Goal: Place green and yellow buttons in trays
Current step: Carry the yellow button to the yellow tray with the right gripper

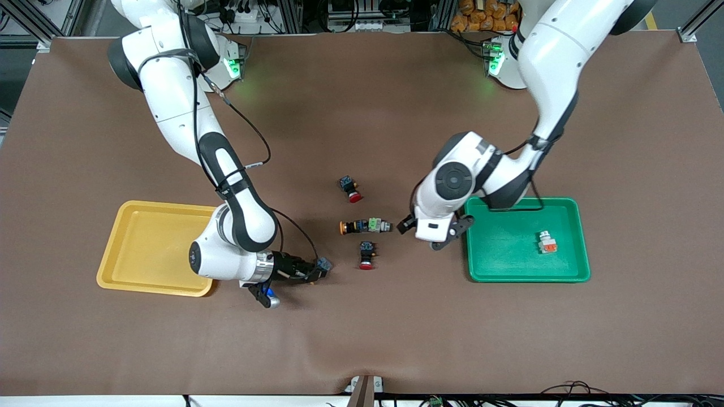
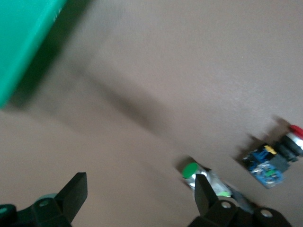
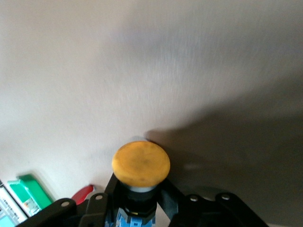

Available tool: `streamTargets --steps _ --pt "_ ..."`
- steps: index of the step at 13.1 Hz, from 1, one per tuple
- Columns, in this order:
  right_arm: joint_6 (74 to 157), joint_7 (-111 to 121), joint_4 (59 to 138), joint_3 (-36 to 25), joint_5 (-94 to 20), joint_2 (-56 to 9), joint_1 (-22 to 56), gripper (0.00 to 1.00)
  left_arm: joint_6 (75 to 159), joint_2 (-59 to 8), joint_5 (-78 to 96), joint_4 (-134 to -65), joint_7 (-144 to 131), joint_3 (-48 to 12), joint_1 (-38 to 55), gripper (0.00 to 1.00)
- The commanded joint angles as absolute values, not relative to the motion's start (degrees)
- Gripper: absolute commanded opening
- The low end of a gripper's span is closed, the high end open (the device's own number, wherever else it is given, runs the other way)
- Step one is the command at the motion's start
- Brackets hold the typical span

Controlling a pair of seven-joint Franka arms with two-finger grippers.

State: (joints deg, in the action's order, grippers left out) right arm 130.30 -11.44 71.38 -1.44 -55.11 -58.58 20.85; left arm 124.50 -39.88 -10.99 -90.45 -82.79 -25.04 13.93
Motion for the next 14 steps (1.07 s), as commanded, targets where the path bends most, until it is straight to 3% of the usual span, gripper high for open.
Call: streamTargets --steps 1,6,11,14 --pt "128.9 -10.5 72.7 -2.8 -52.3 -55.8 19.6 0.00 125.0 -42.6 -11.1 -86.6 -92.5 -24.1 17.1 1.00" --pt "108.9 -10.8 72.6 -6.3 -45.4 -49.6 15.3 0.00 131.8 -43.5 -11.1 -86.4 -110.5 -17.4 24.2 1.00" --pt "91.8 -0.5 71.6 -16.8 -41.7 -48.0 13.5 0.00 133.3 -45.4 -11.1 -85.8 -120.9 -12.4 31.1 1.00" --pt "86.1 9.6 71.6 -25.8 -41.7 -48.1 13.6 0.00 135.7 -46.6 -12.4 -85.9 -126.7 -11.4 33.3 1.00"
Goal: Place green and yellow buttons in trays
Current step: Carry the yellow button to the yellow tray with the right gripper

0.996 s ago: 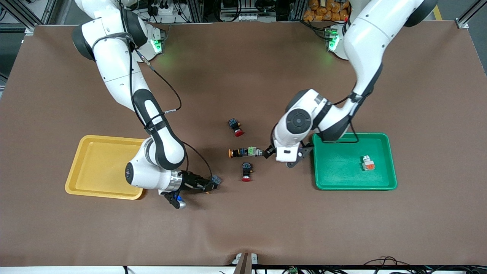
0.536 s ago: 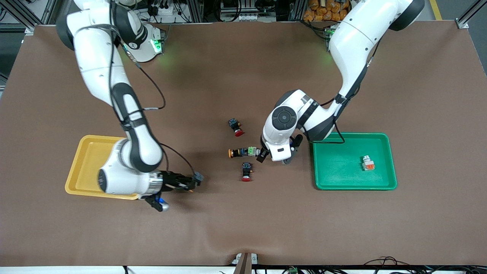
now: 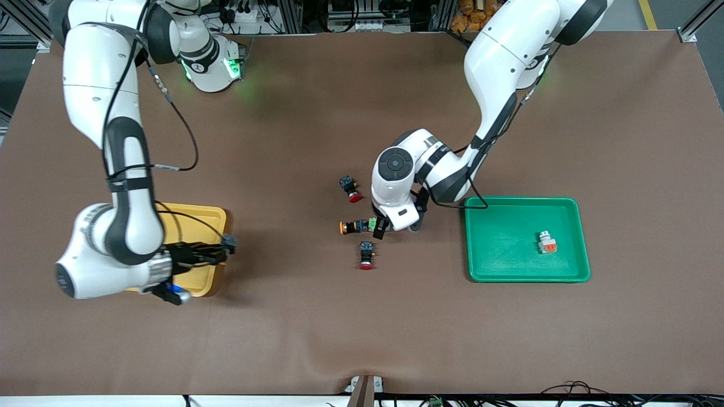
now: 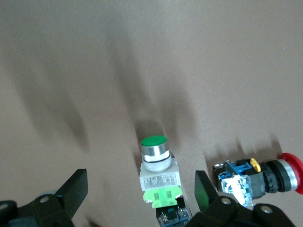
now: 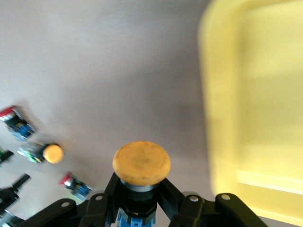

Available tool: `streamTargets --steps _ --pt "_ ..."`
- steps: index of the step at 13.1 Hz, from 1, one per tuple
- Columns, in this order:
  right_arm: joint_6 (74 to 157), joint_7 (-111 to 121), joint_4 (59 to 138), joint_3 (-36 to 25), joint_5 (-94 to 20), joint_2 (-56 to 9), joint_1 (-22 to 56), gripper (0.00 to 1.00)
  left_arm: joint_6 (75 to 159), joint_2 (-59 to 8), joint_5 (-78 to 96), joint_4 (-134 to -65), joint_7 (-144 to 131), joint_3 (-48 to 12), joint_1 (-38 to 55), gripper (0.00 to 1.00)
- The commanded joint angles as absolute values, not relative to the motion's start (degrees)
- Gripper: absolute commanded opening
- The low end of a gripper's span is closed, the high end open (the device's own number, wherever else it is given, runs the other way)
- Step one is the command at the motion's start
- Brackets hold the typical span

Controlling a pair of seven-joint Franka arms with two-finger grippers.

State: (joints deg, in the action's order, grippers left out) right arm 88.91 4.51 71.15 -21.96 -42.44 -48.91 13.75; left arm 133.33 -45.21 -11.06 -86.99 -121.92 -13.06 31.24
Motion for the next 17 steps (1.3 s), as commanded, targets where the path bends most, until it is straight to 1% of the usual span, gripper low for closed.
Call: streamTargets --steps 1,3,5,6,7,8,9,10,13,16,17 --pt "85.5 12.9 71.7 -28.2 -41.5 -48.2 13.4 0.00 136.3 -46.8 -12.8 -85.8 -129.3 -9.5 34.6 1.00" --pt "85.4 17.3 72.0 -31.9 -39.7 -48.3 13.0 0.00 138.9 -47.2 -12.8 -85.8 -132.7 -7.7 35.7 1.00" --pt "83.7 18.0 72.0 -32.0 -36.3 -48.3 12.0 0.00 139.8 -47.2 -12.5 -85.7 -133.4 -7.7 35.6 1.00" --pt "83.7 18.5 72.0 -32.0 -34.8 -48.3 11.7 0.25 140.5 -47.5 -12.6 -85.7 -133.5 -7.7 35.8 1.00" --pt "83.7 20.2 71.9 -32.0 -33.1 -48.3 11.8 0.98 140.5 -47.9 -12.7 -85.7 -133.4 -7.7 36.4 1.00" --pt "83.8 20.9 71.7 -32.0 -32.4 -48.3 12.6 1.00 140.5 -47.9 -13.4 -85.8 -132.3 -7.7 36.5 1.00" --pt "83.7 21.1 71.5 -32.0 -32.4 -48.2 12.8 1.00 140.4 -48.1 -13.8 -85.8 -131.9 -7.7 36.5 0.96" --pt "83.7 21.2 71.3 -32.0 -32.4 -48.2 13.0 1.00 140.5 -48.1 -13.9 -85.8 -131.8 -7.7 36.6 0.88" --pt "83.5 21.3 70.5 -32.3 -32.4 -48.0 13.6 1.00 140.5 -48.1 -14.1 -86.3 -125.7 -7.8 36.0 0.00" --pt "83.6 21.5 70.4 -32.2 -32.5 -46.7 13.7 1.00 141.2 -47.3 -14.1 -86.6 -124.5 -7.7 35.8 0.00" --pt "83.6 21.6 70.4 -32.3 -32.4 -45.3 14.3 1.00 140.9 -45.9 -14.1 -87.4 -123.1 -7.8 35.2 0.00"
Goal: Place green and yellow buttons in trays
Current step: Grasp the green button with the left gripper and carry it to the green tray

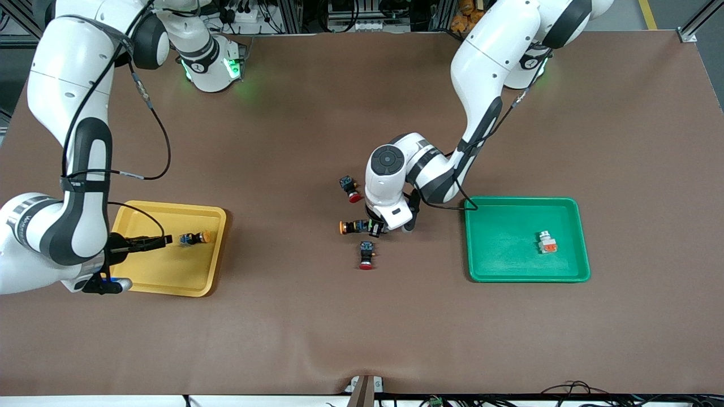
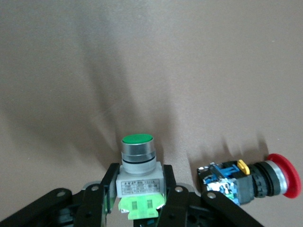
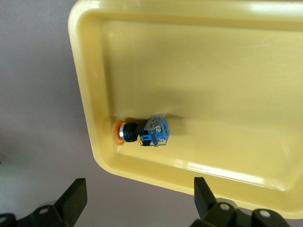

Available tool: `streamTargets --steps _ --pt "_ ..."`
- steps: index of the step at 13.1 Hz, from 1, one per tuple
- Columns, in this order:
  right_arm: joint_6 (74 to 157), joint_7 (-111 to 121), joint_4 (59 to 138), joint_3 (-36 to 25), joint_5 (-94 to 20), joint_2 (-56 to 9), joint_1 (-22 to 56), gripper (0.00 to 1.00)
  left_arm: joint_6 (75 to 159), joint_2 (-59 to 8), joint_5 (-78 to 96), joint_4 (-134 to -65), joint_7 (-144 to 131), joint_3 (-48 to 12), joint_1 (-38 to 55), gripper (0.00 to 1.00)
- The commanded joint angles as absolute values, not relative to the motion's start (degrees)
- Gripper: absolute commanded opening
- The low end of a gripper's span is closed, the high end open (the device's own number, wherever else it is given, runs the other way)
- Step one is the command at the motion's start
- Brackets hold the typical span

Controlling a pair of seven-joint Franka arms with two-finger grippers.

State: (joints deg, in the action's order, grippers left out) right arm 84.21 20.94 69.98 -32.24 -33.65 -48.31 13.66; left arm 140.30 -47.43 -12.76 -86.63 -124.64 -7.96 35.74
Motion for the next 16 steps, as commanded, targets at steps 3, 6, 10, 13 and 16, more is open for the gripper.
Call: streamTargets --steps 3,6,10,13,16 --pt "84.1 25.7 70.4 -31.9 -26.8 -38.4 14.8 1.00 140.6 -41.0 -13.9 -90.3 -116.5 -9.0 29.7 0.00" --pt "83.9 25.7 71.2 -31.9 -23.3 -33.2 16.5 1.00 132.8 -38.1 -13.8 -91.1 -103.6 -9.1 26.1 0.00" --pt "84.5 24.0 76.6 -30.9 -20.3 -26.2 18.7 1.00 131.7 -32.1 -14.0 -98.9 -86.5 -9.2 18.7 0.00" --pt "90.1 19.4 85.0 -24.3 -15.1 -18.8 17.2 1.00 131.8 -31.4 -13.4 -100.3 -81.2 -10.7 13.9 0.00" --pt "94.8 13.0 93.1 -12.4 -10.1 -10.6 10.0 1.00 131.6 -30.9 -13.4 -101.9 -71.3 -12.3 8.4 0.00"
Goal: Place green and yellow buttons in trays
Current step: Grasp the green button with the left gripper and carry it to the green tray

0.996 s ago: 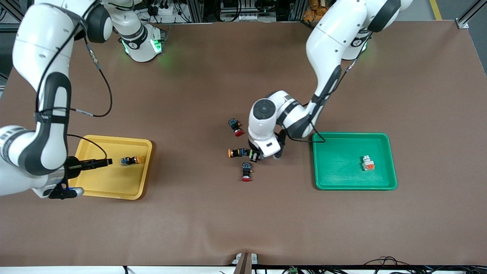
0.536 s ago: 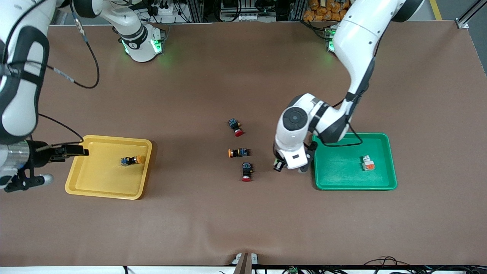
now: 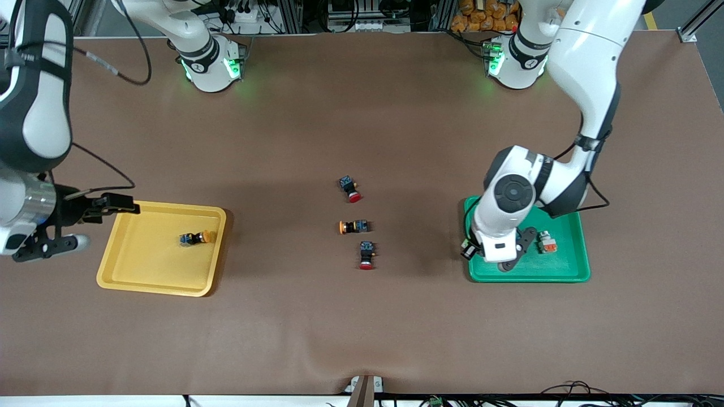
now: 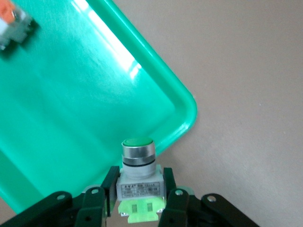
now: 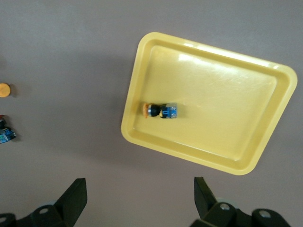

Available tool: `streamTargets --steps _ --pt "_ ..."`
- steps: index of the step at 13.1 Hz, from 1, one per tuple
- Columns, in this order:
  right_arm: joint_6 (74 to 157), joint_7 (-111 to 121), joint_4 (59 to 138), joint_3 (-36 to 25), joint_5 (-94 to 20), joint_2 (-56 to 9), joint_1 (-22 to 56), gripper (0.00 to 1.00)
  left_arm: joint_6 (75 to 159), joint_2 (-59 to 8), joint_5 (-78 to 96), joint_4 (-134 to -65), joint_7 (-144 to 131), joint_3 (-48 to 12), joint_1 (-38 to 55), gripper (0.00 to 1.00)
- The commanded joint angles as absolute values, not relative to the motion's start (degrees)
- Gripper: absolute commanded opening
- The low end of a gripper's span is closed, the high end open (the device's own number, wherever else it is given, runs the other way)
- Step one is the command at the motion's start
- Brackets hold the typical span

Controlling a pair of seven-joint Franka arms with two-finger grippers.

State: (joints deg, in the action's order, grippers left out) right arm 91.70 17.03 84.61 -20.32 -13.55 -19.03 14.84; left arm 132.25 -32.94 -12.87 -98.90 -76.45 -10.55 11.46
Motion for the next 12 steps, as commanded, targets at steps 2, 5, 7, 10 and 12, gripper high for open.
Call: streamTargets --steps 2,5,7,10,12 --pt "95.6 9.4 95.1 -5.7 -7.2 -6.9 5.8 1.00 131.5 -31.1 -13.4 -103.3 -66.3 -12.1 7.6 0.00" --pt "95.2 7.9 95.2 -0.4 -3.7 -2.6 2.9 1.00 131.5 -31.4 -13.4 -103.5 -57.5 -12.2 4.8 0.00" --pt "93.6 7.9 95.1 -0.4 -3.5 0.4 2.6 1.00 130.4 -31.2 -13.4 -104.4 -54.8 -12.2 4.1 0.00" --pt "89.5 3.5 94.5 -0.7 -3.4 2.6 1.8 1.00 129.2 -31.4 -13.3 -104.2 -54.7 -12.1 4.0 0.99" --pt "87.5 -0.9 94.0 -0.4 -3.4 2.4 2.0 1.00 128.2 -30.5 -13.4 -103.9 -55.0 -12.1 3.3 1.00"
